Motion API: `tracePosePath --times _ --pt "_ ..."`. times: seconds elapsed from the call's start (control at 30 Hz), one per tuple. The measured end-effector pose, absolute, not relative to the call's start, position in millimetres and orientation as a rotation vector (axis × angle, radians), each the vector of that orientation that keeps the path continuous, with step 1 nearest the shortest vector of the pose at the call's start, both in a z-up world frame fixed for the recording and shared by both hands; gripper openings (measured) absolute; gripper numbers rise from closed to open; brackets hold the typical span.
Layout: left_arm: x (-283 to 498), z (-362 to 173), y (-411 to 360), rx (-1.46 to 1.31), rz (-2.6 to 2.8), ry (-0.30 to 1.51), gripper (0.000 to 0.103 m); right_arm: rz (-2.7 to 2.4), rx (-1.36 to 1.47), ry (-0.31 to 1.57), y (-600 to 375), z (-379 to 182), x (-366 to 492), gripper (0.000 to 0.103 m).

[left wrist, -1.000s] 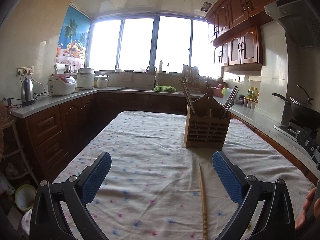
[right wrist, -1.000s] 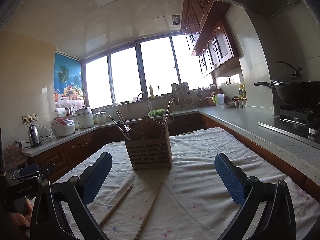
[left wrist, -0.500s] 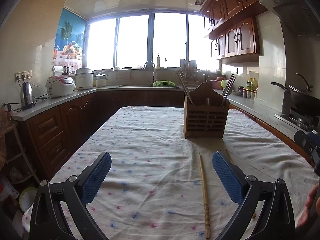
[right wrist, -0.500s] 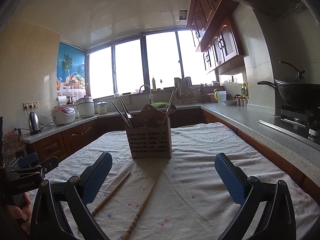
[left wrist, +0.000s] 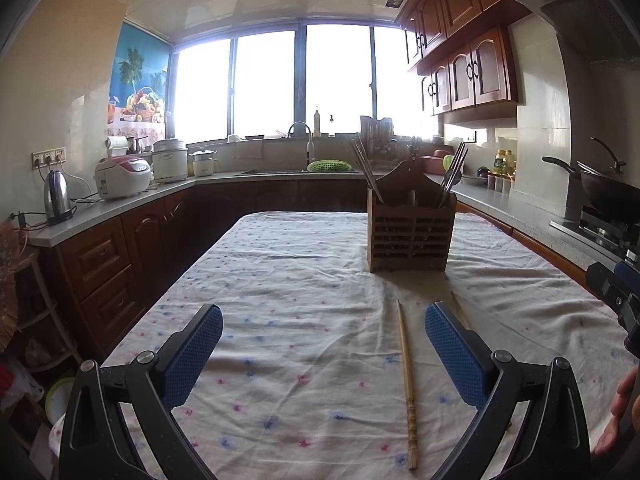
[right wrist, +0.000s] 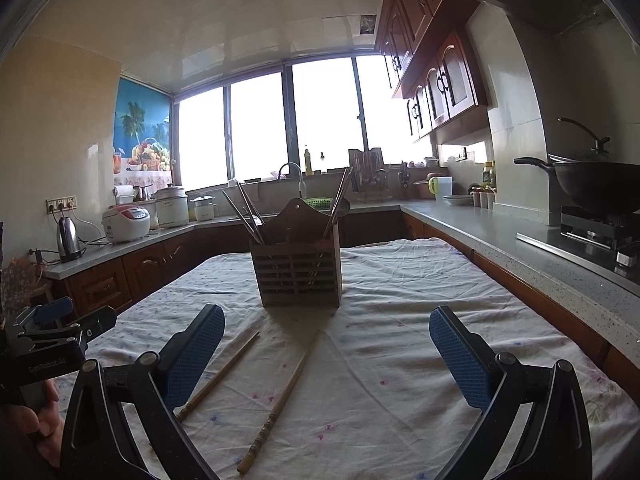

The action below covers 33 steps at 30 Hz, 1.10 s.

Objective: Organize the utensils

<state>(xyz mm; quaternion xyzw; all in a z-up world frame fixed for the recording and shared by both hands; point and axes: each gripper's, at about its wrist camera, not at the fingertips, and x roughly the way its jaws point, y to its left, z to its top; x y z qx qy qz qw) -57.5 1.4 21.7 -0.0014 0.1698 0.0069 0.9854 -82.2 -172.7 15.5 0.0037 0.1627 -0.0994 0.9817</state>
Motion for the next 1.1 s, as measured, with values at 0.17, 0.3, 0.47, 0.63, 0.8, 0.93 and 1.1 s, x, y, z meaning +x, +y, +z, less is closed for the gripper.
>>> tracePosePath --times 0.17,0.3,0.47,0.63,0.8,0.93,1.1 --pt "-60.6 19.4 -0.5 0.003 0.031 0.333 0.102 -0.196 0.015 0.323 -174.6 15.3 -85.3 0.103" --pt "-61.5 17.4 -2.6 0.009 0.032 0.331 0.102 -0.196 0.019 0.321 -175.5 14.7 -85.7 0.103" --pt "-62.4 15.6 -3.6 0.015 0.030 0.329 0.102 -0.194 0.031 0.328 -177.4 11.4 -86.6 0.103" --pt "-61.2 13.5 -2.8 0.008 0.026 0.339 0.102 -0.192 0.039 0.332 -178.4 8.8 -87.7 0.103" --pt "-59.2 13.7 -2.0 0.004 0.032 0.345 0.102 -0.190 0.039 0.326 -179.0 8.8 -88.0 0.103" --pt "-58.7 14.1 -1.8 0.001 0.033 0.348 0.102 -0.186 0.039 0.321 -179.0 8.4 -88.0 0.103" --pt "-58.8 14.7 -1.7 0.002 0.032 0.349 0.102 -0.184 0.039 0.320 -178.6 8.7 -87.4 0.103"
